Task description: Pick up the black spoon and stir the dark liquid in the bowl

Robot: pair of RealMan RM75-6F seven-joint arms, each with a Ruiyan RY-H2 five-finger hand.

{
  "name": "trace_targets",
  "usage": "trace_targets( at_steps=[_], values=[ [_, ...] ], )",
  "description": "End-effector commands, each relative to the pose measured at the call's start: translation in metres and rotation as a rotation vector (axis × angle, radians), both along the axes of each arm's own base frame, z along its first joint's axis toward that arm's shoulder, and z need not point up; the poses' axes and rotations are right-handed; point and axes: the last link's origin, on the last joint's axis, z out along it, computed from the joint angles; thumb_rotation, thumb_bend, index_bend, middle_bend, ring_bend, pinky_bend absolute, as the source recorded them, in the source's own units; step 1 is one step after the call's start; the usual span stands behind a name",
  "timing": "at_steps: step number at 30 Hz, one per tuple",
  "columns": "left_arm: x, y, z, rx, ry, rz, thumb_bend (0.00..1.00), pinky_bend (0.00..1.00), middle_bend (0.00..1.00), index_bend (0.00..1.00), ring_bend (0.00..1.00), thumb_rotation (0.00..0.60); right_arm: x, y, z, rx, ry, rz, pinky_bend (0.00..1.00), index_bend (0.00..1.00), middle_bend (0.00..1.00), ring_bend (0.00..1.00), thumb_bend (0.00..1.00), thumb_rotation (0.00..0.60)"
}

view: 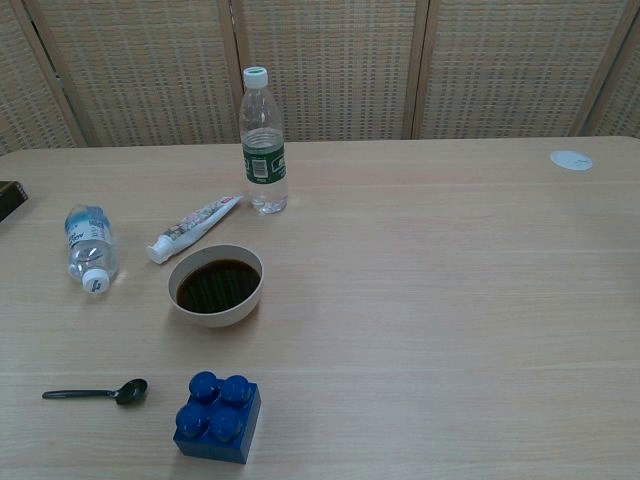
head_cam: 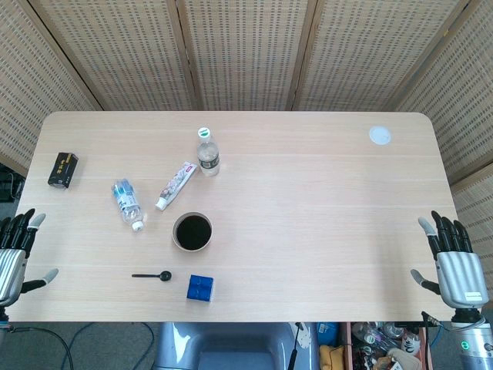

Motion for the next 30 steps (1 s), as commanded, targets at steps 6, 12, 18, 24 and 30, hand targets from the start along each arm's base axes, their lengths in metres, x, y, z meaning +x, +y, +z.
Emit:
trace_targets(
  at_steps=[6,12,18,24,30],
  values=[
    [0.0,-0.001,0.0,0.002,0.001,-0.001,0.14,0.0,0.0,0.0,0.0,0.6,0.0,-0.001,0.0,0.001,-0.001,0.001,0.0,0.09,0.05,0.0,0.15,0.6],
    [0.0,-0.003,0.002,0.007,0.001,-0.001,0.14,0.0,0.0,0.0,0.0,0.6,0.0,0.0,0.001,0.001,-0.002,0.004,0.0,0.09,0.05,0.0,0.15,0.6],
    [0.0,-0.003,0.001,0.003,0.002,-0.003,0.14,0.0,0.0,0.0,0.0,0.6,-0.001,0.001,0.002,-0.004,-0.003,0.005,0.0,0.09,0.05,0.0,0.15,0.6],
    [0.0,-0.002,-0.001,-0.008,0.007,0.003,0.14,0.0,0.0,0.0,0.0,0.6,-0.002,0.002,0.003,-0.002,-0.005,0.003,0.0,0.09,0.05,0.0,0.15,0.6],
    [0.005,-0.002,-0.008,-0.046,0.01,-0.009,0.14,0.0,0.01,0.0,0.0,0.6,-0.002,0.0,0.0,0.007,-0.012,0.002,0.0,0.09,0.05,0.0,0.15,0.6]
  ],
)
